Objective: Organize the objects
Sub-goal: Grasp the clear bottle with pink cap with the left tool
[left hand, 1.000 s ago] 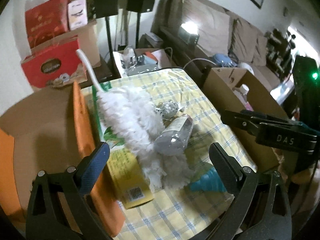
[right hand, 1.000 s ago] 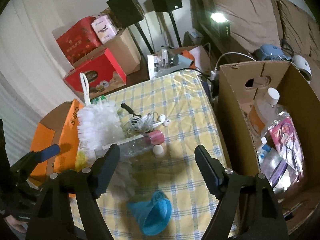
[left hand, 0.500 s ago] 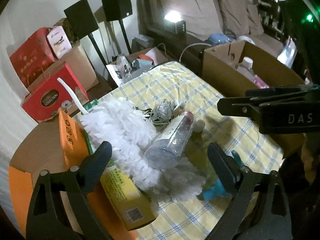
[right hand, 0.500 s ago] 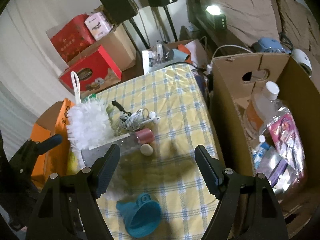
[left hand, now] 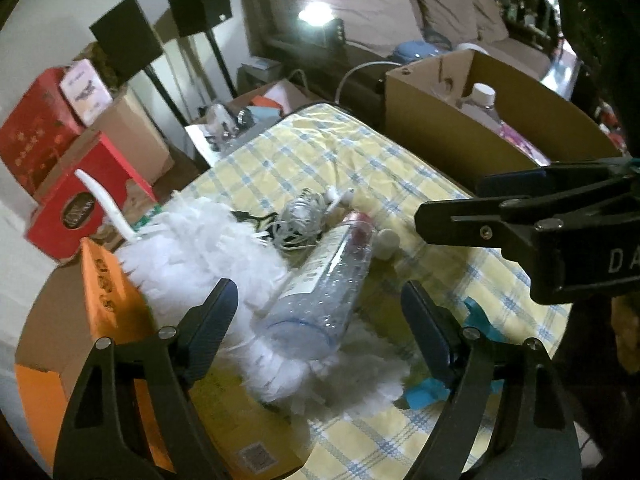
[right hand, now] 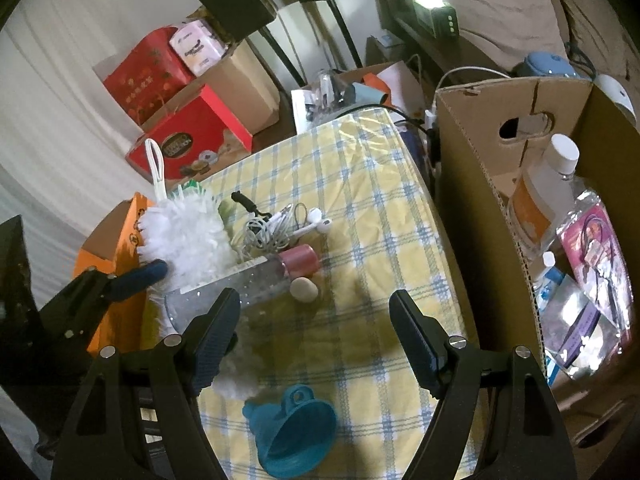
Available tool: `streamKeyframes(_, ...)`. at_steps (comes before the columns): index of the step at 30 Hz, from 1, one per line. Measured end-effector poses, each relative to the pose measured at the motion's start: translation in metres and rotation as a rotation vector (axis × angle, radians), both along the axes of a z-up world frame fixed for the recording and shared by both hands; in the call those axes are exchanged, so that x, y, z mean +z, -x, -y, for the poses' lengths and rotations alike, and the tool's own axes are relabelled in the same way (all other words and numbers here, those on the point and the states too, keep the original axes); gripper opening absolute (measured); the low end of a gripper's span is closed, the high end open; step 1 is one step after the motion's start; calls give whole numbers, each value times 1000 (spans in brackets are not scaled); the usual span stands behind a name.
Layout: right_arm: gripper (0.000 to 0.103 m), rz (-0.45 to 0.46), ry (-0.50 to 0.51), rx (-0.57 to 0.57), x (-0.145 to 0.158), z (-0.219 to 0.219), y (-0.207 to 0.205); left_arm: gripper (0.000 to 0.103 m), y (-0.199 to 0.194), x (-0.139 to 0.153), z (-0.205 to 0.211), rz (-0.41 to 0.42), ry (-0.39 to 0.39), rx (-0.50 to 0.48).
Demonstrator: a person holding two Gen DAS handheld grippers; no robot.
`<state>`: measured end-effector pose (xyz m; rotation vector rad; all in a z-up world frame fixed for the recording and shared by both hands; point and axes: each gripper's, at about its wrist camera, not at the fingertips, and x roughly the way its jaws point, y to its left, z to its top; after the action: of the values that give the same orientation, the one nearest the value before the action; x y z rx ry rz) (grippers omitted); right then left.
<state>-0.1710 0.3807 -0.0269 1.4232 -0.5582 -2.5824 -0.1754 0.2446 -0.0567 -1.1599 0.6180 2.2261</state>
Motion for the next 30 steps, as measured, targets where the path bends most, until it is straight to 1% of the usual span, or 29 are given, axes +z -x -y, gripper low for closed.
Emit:
streamKeyframes(2,80,3,3,-4,-1,-1,-1,82,2,-4,-2,-1,19,-7)
streamKeyframes(4,80,4,8,-6,-2,-1,-1,73,4,-9,-4,-10,52,-14)
streamKeyframes(5,80,5,10,-7,-3,-2,-2,63,5,-12,-5,-6,70,-12)
streamKeyframes(6,80,6,12,-8,-3,-2,-2,56,7,-15,-5,0,84,-5)
streamKeyframes(8,80,9,12,-9,-5,-3,-2,51,9,-19,-5,17,94,6)
streamKeyframes(11,80,11,10,-8,-5,-2,-2,50,8,-19,-4,16,79,8)
streamKeyframes(12,80,12,10,-7,-5,-1,-1,46,8,-18,-4,17,71,6)
streamKeyframes(13,80,12,11,-7,-5,-1,-1,45,8,-17,-4,22,57,1)
streamKeyframes(15,80,10,18,-5,-4,0,-1,38,8,-13,-1,38,19,-6)
streamKeyframes(19,80,4,50,-3,0,2,1,35,9,-7,8,87,-60,15)
streamKeyframes(21,80,5,72,1,0,4,2,33,8,-4,13,97,-99,31)
streamKeyframes(25,80,24,162,9,-3,9,8,32,2,3,24,112,-188,67)
streamKeyframes(30,79,74,337,-6,-17,13,17,32,2,2,37,141,-253,124)
